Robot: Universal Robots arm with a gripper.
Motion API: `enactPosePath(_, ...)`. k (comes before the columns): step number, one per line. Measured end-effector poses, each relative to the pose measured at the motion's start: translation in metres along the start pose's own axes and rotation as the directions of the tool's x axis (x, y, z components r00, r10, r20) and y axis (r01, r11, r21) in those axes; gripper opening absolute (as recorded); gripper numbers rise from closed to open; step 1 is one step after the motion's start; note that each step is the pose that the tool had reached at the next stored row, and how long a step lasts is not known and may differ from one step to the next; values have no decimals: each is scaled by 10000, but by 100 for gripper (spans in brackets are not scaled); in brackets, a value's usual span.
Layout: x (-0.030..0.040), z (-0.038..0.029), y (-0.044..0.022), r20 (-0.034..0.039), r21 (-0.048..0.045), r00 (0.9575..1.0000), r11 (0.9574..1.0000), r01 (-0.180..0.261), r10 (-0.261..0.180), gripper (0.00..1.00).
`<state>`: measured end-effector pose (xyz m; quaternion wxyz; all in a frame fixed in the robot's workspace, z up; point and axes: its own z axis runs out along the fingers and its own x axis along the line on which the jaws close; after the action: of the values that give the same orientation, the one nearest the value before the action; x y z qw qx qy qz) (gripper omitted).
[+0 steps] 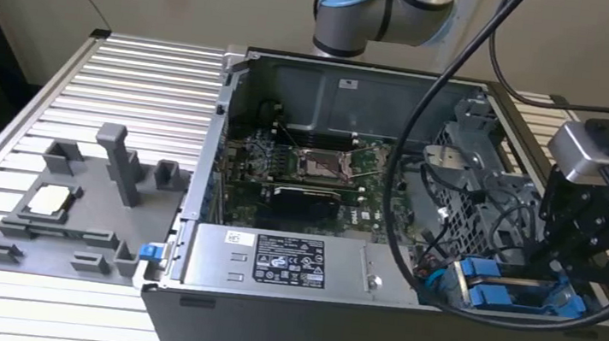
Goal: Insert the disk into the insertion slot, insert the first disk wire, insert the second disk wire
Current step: 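Insert the first disk wire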
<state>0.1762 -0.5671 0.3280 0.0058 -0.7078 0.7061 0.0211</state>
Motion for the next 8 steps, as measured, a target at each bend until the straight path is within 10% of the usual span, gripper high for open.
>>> enactPosePath(5, 0, -14, 0, 4, 1, 10000, 10000, 0, 0, 27)
enactPosePath(8, -5, -133, 3, 4, 0, 10000, 10000, -2, 2, 27)
